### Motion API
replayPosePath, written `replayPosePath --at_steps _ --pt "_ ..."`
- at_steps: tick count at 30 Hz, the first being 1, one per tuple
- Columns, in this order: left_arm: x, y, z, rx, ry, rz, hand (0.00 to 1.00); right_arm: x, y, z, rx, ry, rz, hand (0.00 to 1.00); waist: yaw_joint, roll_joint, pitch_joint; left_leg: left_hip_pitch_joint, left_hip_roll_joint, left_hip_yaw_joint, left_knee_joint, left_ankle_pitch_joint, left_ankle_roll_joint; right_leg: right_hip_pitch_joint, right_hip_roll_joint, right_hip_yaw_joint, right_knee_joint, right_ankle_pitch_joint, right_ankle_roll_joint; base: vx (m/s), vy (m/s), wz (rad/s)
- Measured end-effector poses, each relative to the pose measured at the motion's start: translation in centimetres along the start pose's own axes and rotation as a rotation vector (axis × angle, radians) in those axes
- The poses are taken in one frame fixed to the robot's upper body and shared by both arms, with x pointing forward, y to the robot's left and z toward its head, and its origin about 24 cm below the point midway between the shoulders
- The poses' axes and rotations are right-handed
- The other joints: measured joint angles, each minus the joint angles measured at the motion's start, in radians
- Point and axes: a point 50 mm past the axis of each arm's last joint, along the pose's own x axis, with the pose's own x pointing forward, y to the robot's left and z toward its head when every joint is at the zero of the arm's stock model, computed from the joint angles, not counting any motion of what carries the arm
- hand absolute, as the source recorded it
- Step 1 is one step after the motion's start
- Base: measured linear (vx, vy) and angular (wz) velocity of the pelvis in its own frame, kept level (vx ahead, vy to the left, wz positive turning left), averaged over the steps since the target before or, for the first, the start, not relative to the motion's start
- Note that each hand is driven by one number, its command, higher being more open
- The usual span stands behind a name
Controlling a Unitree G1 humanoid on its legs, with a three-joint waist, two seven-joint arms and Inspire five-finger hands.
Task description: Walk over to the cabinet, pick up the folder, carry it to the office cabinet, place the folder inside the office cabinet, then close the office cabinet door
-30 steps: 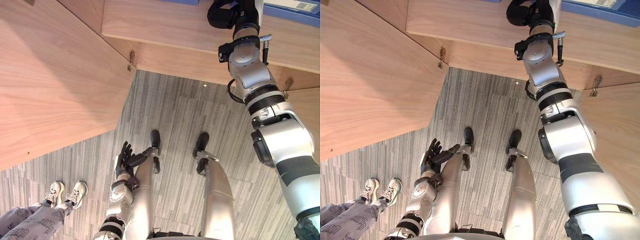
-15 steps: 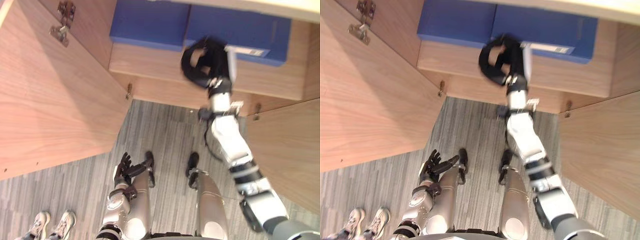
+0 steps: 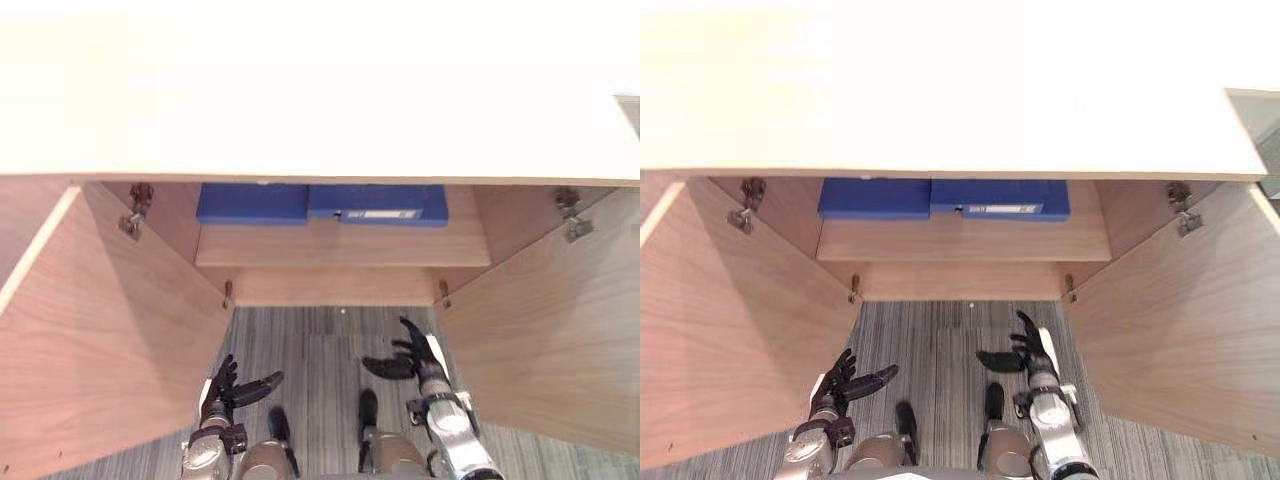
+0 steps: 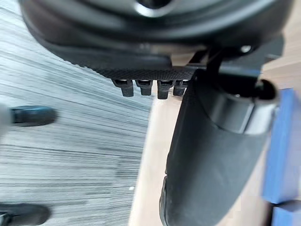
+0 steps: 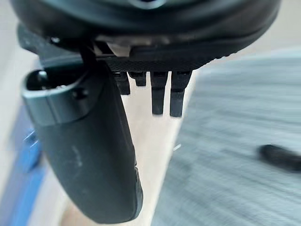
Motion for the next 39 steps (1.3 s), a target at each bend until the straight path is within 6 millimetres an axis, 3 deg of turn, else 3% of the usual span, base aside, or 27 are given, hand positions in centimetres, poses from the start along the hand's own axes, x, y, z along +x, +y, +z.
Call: replayPosePath --at_steps 8,13,16,19,20,22,24,27,32,39 --pt "-2.0 1.4 -3.9 0.013 0.149 0.05 1.0 -2.4 -4.1 -6.3 0.296 0.24 -0.221 1.0 -0.021 0.005 -0.045 0.099 -0.01 0.097 -0.044 -0.006 -0.004 0.027 0.009 0.097 -0.025 0.02 0.003 -0.04 0.008 -0.35" --pt "-3.1 1.9 -5.3 0.007 0.192 0.06 1.0 -3.4 -9.0 -6.8 0.557 0.205 -0.466 1.0 -0.044 0.022 -0.058 0.129 -0.009 0.179 -0.035 -0.044 -0.015 0.017 0.023 0.186 -0.036 0.026 0.006 -0.06 0.001 -0.59" --pt "-3.7 2.1 -5.9 0.004 0.208 0.056 1.0 -3.8 -13.1 -5.3 0.644 0.092 -0.611 1.0 -0.07 0.04 -0.069 0.135 -0.008 0.23 -0.014 -0.074 -0.017 0.002 0.031 0.239 -0.035 0.029 0.002 -0.01 0.008 -0.54" --pt "-3.8 2.0 -6.1 0.005 0.214 0.044 1.0 -4.1 -17.2 -3.4 0.593 -0.009 -0.691 1.0 -0.08 0.052 -0.076 0.138 -0.003 0.278 0.012 -0.106 -0.02 -0.013 0.041 0.29 -0.035 0.035 -0.003 0.01 0.016 -0.55" --pt "-3.8 2.0 -6.1 0.012 0.211 0.034 1.0 -3.8 -19.1 -1.6 0.552 -0.071 -0.702 1.0 -0.088 0.061 -0.073 0.137 -0.005 0.298 0.031 -0.119 -0.013 -0.019 0.046 0.314 -0.035 0.038 0.0 0.03 0.021 -0.59" --pt "-3.8 1.9 -6.0 0.025 0.21 0.015 1.0 -3.3 -21.0 0.7 0.495 -0.142 -0.699 1.0 -0.093 0.07 -0.07 0.133 -0.004 0.311 0.045 -0.132 -0.012 -0.033 0.052 0.341 -0.036 0.045 0.012 0.02 0.006 -0.5" --pt "-3.7 1.5 -5.9 0.049 0.205 -0.025 1.0 -2.5 -23.5 4.5 0.364 -0.227 -0.651 1.0 -0.099 0.088 -0.07 0.122 -0.008 0.311 0.054 -0.147 -0.007 -0.051 0.054 0.361 -0.036 0.048 0.016 0.03 -0.007 -0.36" --pt "-3.6 1.0 -5.6 0.063 0.191 -0.065 1.0 -1.3 -25.1 9.2 0.215 -0.31 -0.576 1.0 -0.104 0.108 -0.056 0.118 -0.007 0.309 0.06 -0.158 -0.008 -0.059 0.056 0.371 -0.04 0.049 0.017 0.01 -0.021 -0.16" --pt "-3.7 -0.2 -5.7 0.065 0.186 -0.119 1.0 -0.8 -27.0 12.5 0.137 -0.321 -0.598 1.0 -0.119 0.137 -0.018 0.115 -0.006 0.311 0.061 -0.166 -0.007 -0.066 0.059 0.378 -0.045 0.05 0.018 -0.02 -0.032 -0.07" --pt "-3.7 -1.4 -5.7 0.052 0.172 -0.15 1.0 -0.7 -26.7 14.1 0.08 -0.358 -0.578 1.0 -0.128 0.154 -0.01 0.108 0.007 0.307 0.065 -0.17 -0.01 -0.075 0.07 0.387 -0.053 0.063 0.019 -0.03 -0.06 -0.1"
